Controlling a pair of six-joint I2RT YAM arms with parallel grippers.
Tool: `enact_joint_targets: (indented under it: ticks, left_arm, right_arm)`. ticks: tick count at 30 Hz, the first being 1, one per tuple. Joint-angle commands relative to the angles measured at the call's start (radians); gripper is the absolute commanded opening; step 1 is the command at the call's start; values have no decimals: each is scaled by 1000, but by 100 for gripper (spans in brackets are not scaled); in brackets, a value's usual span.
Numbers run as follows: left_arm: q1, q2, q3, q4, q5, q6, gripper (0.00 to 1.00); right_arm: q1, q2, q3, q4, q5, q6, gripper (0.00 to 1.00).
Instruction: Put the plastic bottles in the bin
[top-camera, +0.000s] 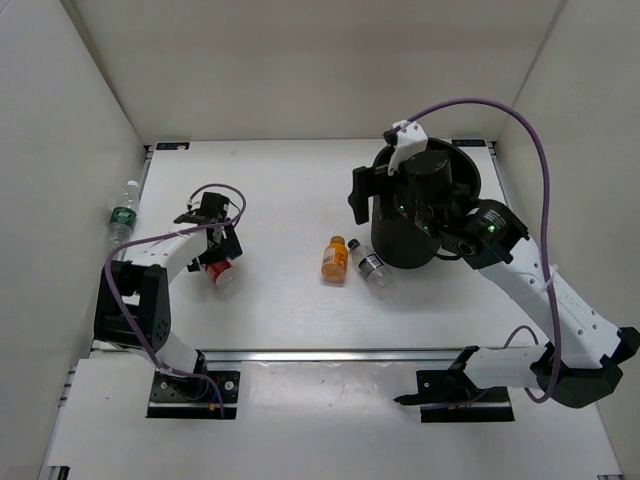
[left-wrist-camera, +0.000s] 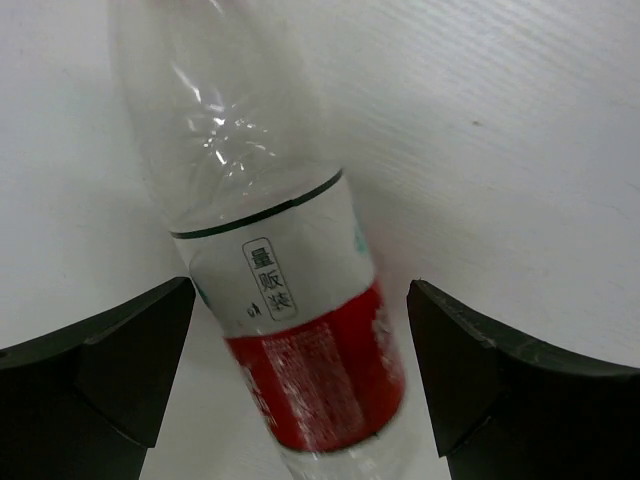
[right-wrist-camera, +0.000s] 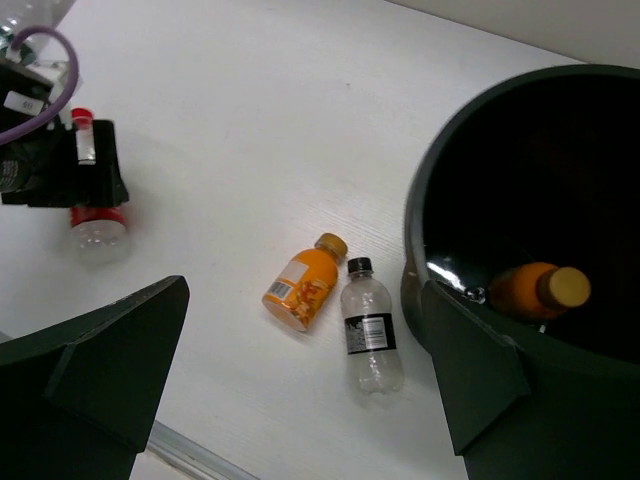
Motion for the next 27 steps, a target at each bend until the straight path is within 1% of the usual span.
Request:
enact_joint_targets:
  ticks: [1, 3, 4, 6, 7, 8, 9, 10, 11, 13, 15, 17, 18, 19, 20, 21, 24, 26, 27]
  left_arm:
    - [9, 1, -6, -47, -84, -44, 99]
    - [41, -16, -42, -44, -78, -57, 99]
    - [64, -33, -56, -32, -31, -57, 98]
    - [60, -48, -74, 9, 3, -52, 99]
    - [48, -53, -74, 16, 0, -66, 97]
    - [43, -51, -71, 17, -7, -63, 92]
    - [28, -56, -56, 19, -10, -65, 84]
    - [16, -47, -50, 7, -7, -69, 71]
    - [0, -50, -36, 14, -1, -69, 65]
    - [-17, -56, -7, 0, -1, -60, 46]
    - [-41, -74, 56, -15, 10, -55, 41]
    - [-95, -106, 130, -43, 8, -52, 42]
    - [-113, -122, 195, -58, 8, -42, 42]
    - [-156, -131, 234, -72, 13, -32, 44]
    - [-200, -143, 310, -70, 34, -28, 45]
    - [-222, -158, 391, -57, 72, -26, 46]
    - [-345, -174, 527, 83, 181, -23, 49]
    - [-435, -146, 581, 222, 214, -18, 51]
    - [-475, -105, 629, 249, 236, -2, 51]
  right_arm:
    - [-53, -66, 0, 2, 8, 16, 99]
    - [-74, -89, -29, 4, 2, 27, 99]
    - [-78, -103, -39, 14, 3, 24, 99]
    - [-79, -123, -53, 10, 3, 31, 99]
    - [-82, -129, -63, 10, 11, 34, 99]
    - [-84, -131, -61, -2, 11, 36, 99]
    - [-82, -135, -66, 4, 14, 31, 100]
    - [-79, -146, -67, 2, 25, 30, 99]
    - [-85, -153, -63, -4, 25, 31, 99]
    - [-96, -173, -69, -13, 42, 42, 99]
    - [-111, -199, -84, -21, 42, 34, 99]
    - [-151, -225, -92, -37, 29, 34, 99]
    - [-166, -238, -95, -50, 28, 37, 99]
    - [-195, -244, -102, -62, 17, 40, 100]
    - [-228, -256, -112, -82, 6, 37, 100]
    - [-249, -268, -124, -87, 9, 40, 99]
    - [-355, -317, -176, -100, 19, 37, 99]
    - [-457, -347, -199, -96, 19, 28, 99]
    - [-508, -371, -217, -93, 14, 25, 99]
